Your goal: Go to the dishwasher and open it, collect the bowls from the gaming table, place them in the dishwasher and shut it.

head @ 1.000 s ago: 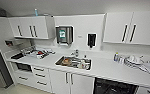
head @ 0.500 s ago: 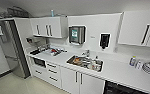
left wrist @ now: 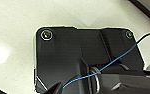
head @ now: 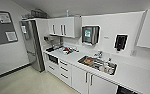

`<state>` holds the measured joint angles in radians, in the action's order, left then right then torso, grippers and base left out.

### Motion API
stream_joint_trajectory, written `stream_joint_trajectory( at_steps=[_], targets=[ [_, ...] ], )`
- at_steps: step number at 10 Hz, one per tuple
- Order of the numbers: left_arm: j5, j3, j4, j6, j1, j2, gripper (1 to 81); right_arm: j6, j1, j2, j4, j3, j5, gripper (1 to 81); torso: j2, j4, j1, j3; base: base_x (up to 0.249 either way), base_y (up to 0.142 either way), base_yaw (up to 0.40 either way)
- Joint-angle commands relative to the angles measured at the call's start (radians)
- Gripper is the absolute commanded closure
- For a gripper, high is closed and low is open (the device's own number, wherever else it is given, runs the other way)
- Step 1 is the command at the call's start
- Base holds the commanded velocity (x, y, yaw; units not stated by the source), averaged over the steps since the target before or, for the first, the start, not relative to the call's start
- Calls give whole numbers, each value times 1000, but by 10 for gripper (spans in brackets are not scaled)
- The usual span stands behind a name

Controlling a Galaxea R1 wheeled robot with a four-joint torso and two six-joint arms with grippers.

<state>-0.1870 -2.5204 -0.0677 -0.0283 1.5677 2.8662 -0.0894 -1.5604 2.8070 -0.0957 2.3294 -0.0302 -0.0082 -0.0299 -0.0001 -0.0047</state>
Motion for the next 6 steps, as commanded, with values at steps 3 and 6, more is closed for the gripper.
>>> stream_joint_trajectory(
  at_steps=[3,6],
  targets=[
    [40,-12,-17,2,-44,0,10,-6,38,-16,8,1,55,10,0,0,0,0,0,0,374],
    [40,-35,-24,2,-42,10,10,-7,38,-16,10,16,55,10,0,0,0,0,0,0,375]
  ],
)
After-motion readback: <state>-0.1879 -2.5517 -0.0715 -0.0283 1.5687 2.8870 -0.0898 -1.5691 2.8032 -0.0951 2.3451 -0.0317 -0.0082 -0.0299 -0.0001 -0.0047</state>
